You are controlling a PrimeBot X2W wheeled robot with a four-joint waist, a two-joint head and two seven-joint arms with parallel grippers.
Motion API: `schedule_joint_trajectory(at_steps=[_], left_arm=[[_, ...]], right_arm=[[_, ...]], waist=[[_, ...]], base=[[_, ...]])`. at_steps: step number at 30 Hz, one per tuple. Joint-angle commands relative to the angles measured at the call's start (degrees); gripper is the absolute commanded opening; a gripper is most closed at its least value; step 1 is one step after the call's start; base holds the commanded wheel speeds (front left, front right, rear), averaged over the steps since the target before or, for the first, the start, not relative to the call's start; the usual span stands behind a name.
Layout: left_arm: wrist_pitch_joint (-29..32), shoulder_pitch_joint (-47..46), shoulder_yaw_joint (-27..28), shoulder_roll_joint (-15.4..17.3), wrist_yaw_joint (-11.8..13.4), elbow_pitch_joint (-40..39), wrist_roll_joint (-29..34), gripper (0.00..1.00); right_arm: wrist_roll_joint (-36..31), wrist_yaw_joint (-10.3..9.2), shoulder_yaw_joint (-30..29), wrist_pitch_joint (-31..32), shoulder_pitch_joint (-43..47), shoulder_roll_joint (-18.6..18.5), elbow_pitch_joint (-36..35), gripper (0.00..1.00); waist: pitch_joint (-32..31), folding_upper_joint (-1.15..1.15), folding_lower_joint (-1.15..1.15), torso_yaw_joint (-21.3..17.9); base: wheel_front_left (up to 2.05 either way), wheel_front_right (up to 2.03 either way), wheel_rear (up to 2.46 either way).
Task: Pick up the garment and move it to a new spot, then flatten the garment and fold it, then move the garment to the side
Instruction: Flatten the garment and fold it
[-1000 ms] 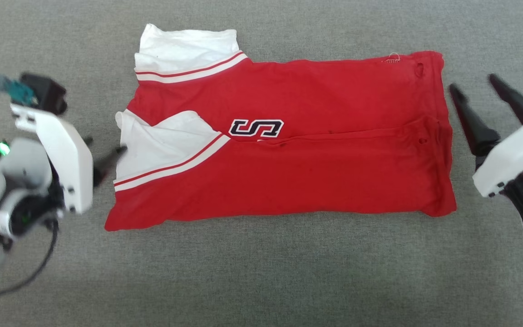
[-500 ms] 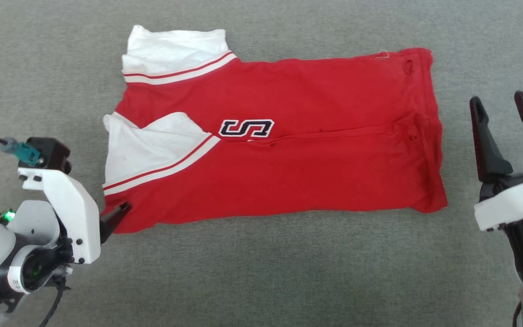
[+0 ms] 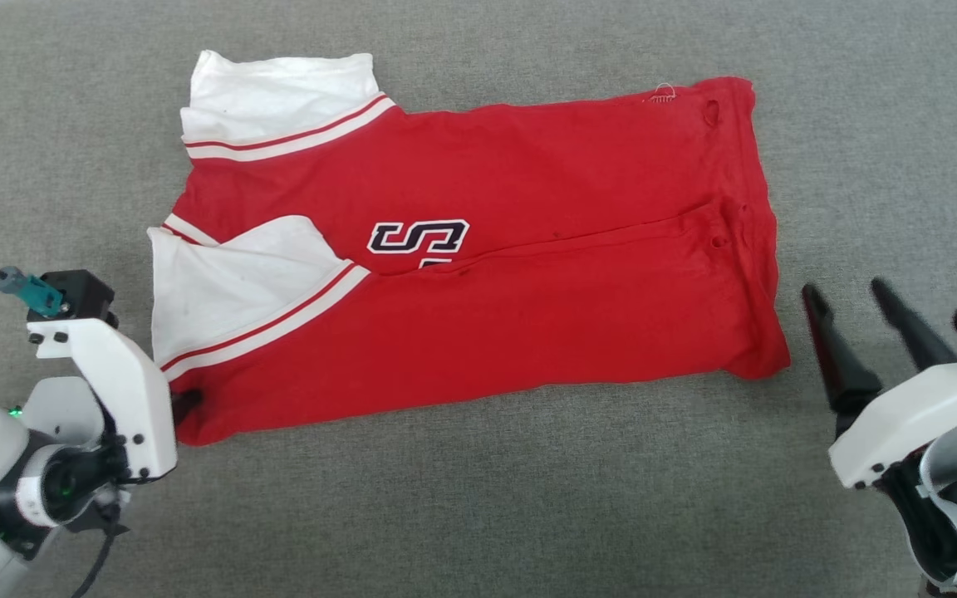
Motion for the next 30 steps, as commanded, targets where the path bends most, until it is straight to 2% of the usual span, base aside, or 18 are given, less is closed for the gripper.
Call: schedule_joint_trajectory(at_steps=[1, 9, 17, 18, 19, 20, 25, 30], left_arm=[[0.9, 1.2, -2.0, -2.0, -0.7, 1.0, -0.2, 0.00], [0.2, -0.2, -2.4, -3.4, -2.3, 0.9, 0.6, 0.00], [-0.5, -1.7, -2.5, -4.8, -3.3, 1.1, 1.5, 0.00], [-0.7, -1.9, -2.5, -5.0, -3.5, 1.2, 1.6, 0.00], [-0.6, -2.1, -2.6, -5.2, -3.7, 1.4, 1.8, 0.00], [-0.8, -2.2, -2.7, -5.5, -3.9, 1.5, 2.0, 0.00], [-1.4, -2.4, -2.4, -5.4, -4.3, 1.7, 2.1, 0.00], [-1.1, -1.8, -1.4, -3.3, -3.4, -0.6, 1.6, 0.00]], right_arm=[[1.2, 0.00, 0.6, 3.0, 0.2, -0.7, 0.8, 1.00], [5.1, 0.00, 3.0, 15.3, -1.8, -3.4, 5.1, 1.00], [5.7, 0.00, 5.9, 24.0, -6.1, -4.9, 13.0, 1.00], [5.8, 0.01, 7.0, 25.0, -6.6, -5.4, 13.8, 0.89], [6.2, 0.01, 7.8, 25.9, -6.9, -5.8, 14.5, 0.37], [6.6, 0.01, 8.5, 26.4, -7.3, -6.2, 15.1, 0.00], [8.7, 0.01, 9.8, 28.4, -9.0, -9.4, 14.6, 0.00], [11.3, 0.00, 9.5, 31.7, -8.4, -12.5, 11.0, 0.00]], waist=[[-0.1, -0.01, 0.00, 0.3], [-0.4, -0.01, 0.00, 2.0], [0.0, -0.01, 0.00, 3.8], [0.1, -0.01, 0.00, 3.9], [0.1, -0.01, 0.00, 4.1], [0.1, -0.01, 0.00, 4.2], [-0.1, -0.01, 0.00, 4.7], [-0.7, -0.01, 0.00, 5.0]], base=[[0.00, 0.00, 0.00], [0.00, 0.00, 0.00], [0.00, 0.00, 0.00], [0.00, 0.00, 0.00], [0.00, 0.00, 0.00], [0.00, 0.00, 0.00], [0.00, 0.00, 0.00], [0.00, 0.00, 0.00]])
